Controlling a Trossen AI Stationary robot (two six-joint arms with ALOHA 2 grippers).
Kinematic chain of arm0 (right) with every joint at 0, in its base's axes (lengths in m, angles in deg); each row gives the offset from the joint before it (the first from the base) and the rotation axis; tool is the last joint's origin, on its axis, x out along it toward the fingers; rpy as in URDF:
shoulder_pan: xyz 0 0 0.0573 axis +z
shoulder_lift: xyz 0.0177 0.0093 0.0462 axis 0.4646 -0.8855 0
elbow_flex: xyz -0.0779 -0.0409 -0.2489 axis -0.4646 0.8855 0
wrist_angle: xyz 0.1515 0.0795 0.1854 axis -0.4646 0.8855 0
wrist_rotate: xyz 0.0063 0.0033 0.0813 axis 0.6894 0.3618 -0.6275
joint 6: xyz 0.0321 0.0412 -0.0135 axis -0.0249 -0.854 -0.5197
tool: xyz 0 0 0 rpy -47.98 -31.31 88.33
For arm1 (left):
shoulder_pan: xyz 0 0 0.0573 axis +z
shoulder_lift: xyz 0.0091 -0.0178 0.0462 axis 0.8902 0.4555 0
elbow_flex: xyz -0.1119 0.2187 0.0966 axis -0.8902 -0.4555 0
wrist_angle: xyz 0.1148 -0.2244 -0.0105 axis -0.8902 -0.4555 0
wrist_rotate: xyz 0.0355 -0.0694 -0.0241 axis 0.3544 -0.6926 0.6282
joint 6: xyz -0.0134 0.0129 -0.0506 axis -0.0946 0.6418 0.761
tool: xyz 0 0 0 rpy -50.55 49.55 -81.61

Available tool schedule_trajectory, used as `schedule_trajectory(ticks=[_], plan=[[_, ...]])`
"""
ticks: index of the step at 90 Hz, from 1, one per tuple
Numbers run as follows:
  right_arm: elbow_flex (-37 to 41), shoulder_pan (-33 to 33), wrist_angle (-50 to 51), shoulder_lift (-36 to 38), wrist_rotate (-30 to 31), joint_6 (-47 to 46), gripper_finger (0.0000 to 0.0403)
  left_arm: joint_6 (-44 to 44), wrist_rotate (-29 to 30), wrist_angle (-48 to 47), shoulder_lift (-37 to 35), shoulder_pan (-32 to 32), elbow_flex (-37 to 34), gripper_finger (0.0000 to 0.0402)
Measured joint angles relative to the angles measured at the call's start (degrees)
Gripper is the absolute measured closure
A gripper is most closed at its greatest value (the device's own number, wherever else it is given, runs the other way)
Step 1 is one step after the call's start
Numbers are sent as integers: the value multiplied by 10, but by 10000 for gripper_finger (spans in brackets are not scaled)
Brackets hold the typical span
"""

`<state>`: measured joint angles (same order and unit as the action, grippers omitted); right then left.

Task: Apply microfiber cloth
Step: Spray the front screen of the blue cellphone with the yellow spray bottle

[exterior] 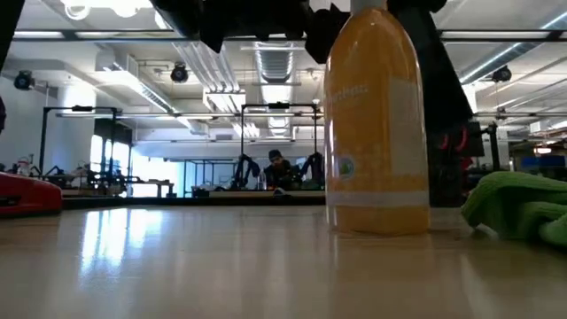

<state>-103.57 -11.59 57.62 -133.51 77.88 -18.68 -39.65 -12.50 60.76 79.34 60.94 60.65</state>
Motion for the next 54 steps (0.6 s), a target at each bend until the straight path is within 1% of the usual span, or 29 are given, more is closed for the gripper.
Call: schedule_trajectory(ticks=[14, 28, 36, 54], plan=[[-2, 7, -4, 29, 5, 5, 394, 0, 0, -5, 0, 0, 0, 53], [-2, 7, -4, 34, 10, 11, 394, 0, 1, -5, -2, 0, 0, 53], [-1, 7, -6, 33, 23, 30, 394, 0, 2, -5, -2, 0, 0, 53], [-7, 4, -51, 33, 19, 83, 394, 0, 2, -5, -2, 0, 0, 53]])
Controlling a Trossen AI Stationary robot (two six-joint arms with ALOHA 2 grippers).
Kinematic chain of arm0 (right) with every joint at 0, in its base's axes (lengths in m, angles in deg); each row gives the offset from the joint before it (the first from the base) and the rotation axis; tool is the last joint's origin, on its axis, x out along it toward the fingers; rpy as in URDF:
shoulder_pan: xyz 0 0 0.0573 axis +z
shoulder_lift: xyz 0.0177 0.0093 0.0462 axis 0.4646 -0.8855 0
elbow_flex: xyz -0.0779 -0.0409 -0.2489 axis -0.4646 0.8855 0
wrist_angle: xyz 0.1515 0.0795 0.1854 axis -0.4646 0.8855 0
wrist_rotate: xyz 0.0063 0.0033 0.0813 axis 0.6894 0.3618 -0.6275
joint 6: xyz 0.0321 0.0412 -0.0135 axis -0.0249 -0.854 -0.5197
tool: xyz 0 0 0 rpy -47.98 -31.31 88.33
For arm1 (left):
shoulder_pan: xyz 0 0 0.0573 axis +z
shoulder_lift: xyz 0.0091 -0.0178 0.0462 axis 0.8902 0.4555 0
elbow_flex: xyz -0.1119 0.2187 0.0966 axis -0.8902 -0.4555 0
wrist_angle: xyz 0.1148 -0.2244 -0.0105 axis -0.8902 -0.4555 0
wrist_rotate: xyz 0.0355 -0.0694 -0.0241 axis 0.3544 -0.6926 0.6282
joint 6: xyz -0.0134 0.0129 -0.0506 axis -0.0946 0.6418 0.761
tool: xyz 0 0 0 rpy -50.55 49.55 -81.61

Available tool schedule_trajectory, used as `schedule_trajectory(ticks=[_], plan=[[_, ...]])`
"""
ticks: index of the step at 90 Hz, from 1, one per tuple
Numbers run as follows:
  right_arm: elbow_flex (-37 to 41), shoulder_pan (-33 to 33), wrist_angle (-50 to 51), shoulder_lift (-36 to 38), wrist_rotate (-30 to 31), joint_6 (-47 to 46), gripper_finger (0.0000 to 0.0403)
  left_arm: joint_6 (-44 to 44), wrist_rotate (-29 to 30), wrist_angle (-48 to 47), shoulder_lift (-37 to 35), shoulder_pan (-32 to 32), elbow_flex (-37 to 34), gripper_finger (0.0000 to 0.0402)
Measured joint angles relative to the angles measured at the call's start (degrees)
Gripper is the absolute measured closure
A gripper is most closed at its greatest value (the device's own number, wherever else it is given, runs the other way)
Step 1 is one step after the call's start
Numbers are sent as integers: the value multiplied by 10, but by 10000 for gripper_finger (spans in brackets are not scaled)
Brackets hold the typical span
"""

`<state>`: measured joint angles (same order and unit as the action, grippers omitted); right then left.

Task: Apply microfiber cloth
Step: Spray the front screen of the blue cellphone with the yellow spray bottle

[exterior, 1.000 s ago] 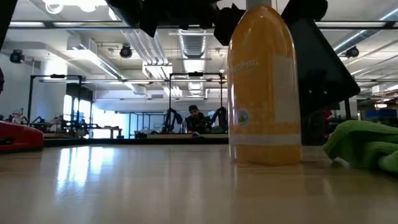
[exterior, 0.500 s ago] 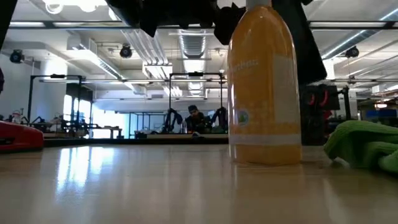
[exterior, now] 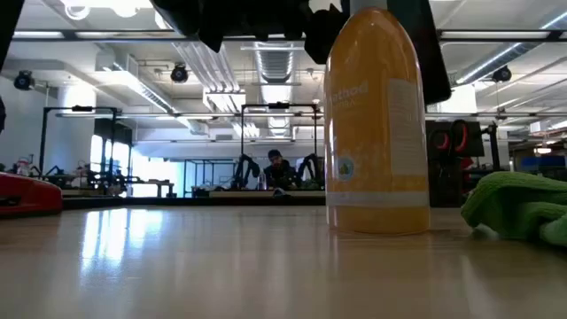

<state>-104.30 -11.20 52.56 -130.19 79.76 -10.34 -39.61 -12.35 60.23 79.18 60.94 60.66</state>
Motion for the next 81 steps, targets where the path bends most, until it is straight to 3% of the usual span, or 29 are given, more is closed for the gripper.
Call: schedule_trajectory(ticks=[81], plan=[[-26, 0, -14, 4, -1, 2, 394, 8, 0, -13, 0, 0, 0, 56]])
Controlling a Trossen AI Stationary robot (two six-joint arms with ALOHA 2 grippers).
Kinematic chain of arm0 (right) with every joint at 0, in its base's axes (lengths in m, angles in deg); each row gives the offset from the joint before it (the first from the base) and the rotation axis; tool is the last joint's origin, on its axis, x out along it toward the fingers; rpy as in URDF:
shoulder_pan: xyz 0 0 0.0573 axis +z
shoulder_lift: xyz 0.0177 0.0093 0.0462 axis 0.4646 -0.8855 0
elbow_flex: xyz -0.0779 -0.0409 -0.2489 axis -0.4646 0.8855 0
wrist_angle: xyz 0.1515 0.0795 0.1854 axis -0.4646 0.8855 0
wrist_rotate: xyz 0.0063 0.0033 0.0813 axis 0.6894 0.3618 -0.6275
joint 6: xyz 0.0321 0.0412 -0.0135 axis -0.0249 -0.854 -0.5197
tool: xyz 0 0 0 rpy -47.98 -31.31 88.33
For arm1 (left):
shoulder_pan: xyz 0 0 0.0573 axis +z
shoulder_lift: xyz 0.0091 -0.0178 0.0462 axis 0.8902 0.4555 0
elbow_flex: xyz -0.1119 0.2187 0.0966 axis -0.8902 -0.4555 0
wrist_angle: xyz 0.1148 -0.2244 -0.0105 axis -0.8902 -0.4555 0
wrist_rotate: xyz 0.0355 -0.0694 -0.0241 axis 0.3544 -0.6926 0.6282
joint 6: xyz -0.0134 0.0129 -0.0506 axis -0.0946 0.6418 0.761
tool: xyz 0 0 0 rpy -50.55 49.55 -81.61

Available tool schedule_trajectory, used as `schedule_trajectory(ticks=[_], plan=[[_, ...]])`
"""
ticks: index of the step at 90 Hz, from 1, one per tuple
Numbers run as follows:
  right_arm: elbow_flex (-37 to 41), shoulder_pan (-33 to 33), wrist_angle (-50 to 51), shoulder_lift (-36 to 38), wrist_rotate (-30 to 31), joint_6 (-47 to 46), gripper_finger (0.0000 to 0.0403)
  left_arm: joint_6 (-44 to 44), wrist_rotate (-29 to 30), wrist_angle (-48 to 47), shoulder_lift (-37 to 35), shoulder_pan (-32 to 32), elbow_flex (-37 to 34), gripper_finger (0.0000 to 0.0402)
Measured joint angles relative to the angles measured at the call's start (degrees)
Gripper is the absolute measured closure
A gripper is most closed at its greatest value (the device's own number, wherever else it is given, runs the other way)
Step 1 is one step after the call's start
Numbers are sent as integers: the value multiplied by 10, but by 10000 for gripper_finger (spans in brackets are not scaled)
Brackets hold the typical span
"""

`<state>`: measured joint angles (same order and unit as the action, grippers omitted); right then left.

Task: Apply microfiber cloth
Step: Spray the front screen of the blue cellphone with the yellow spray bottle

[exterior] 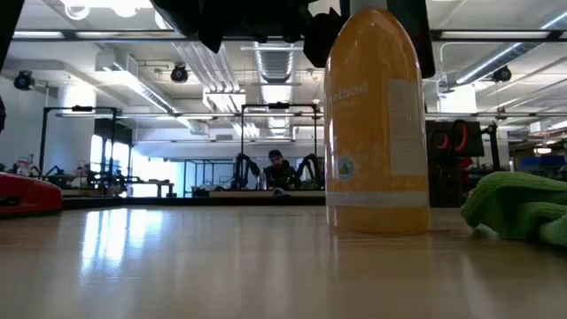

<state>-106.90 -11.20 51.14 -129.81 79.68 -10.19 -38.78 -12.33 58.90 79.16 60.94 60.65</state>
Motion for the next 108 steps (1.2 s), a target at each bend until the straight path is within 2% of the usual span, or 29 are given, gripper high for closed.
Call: schedule_trajectory(ticks=[9, 37, 53, 64, 75, 108], plan=[[0, 0, 0, -2, -2, -4, 394, 2, 0, 0, 0, 0, 0, 78], [5, 0, 5, -5, -15, -21, 394, 6, -3, -2, -1, 0, 0, 192], [5, 0, 5, -5, -15, -22, 394, 7, -3, -4, -2, 0, 0, 228], [5, 0, 28, -5, 1, -38, 394, 4, 0, -5, -4, 0, 0, 229], [6, -3, 78, -5, 31, -68, 394, 7, 2, -5, -6, -1, 0, 210], [43, -3, 85, -8, 12, -119, 394, 8, -2, -5, -7, -2, 0, 180]])
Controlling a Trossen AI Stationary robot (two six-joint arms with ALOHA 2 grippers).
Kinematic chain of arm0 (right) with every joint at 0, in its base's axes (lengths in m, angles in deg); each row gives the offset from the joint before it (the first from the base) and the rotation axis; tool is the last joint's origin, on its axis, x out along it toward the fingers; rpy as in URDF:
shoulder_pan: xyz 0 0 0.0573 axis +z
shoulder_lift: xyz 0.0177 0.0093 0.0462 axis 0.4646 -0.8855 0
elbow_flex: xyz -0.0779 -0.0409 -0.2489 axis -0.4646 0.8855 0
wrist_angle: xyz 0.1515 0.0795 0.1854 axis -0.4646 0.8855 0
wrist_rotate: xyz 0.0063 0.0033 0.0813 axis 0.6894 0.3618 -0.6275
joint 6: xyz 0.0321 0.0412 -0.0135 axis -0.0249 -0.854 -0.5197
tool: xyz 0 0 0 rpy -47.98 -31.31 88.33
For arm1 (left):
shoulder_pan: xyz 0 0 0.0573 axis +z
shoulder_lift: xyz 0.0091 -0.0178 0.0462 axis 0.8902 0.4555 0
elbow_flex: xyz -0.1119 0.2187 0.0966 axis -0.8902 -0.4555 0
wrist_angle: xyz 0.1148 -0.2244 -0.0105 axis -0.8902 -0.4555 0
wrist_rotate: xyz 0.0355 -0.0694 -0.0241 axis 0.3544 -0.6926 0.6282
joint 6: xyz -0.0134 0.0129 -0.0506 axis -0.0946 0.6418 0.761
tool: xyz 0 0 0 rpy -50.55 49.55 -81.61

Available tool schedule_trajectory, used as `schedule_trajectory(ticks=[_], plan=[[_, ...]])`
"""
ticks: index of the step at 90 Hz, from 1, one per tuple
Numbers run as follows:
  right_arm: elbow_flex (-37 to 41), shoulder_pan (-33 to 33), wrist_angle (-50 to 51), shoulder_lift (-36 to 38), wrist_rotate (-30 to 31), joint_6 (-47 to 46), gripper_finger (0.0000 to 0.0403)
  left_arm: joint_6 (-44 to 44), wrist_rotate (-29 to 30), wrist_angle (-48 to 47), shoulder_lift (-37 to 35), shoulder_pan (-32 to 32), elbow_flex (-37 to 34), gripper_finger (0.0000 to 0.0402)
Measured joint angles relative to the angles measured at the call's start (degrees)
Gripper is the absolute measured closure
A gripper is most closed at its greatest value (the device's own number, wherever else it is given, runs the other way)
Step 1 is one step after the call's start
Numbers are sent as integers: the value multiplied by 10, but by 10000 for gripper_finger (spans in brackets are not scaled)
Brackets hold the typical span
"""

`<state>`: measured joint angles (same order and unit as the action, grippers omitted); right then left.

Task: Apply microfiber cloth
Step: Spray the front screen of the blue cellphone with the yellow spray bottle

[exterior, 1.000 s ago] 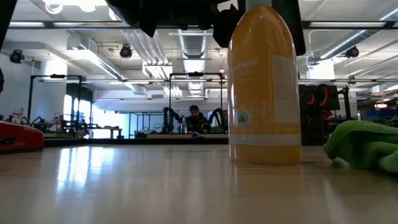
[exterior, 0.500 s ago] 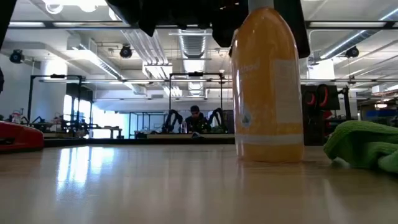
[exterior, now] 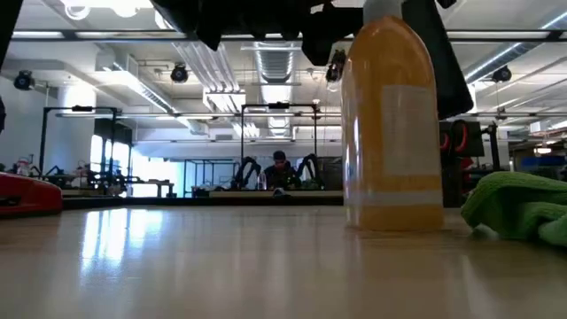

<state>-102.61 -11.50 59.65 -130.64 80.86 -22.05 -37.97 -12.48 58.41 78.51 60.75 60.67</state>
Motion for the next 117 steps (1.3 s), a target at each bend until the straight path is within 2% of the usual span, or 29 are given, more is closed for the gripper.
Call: schedule_trajectory(ticks=[17, 37, 52, 93, 117], plan=[[10, 0, -6, 0, -2, -2, 394, -7, 0, 0, 0, 0, 0, 162], [10, 0, -6, 0, -23, -12, 394, -27, -2, 8, 0, 19, 0, 94], [10, 0, 0, 0, -33, -20, 394, -37, -49, 23, 4, 17, 0, 52], [10, 0, 1, 0, -36, -29, 394, -3, -44, -43, -10, -7, 0, 51], [10, 0, 1, 0, -44, -28, 394, 6, -1, -65, -10, -45, 0, 51]])
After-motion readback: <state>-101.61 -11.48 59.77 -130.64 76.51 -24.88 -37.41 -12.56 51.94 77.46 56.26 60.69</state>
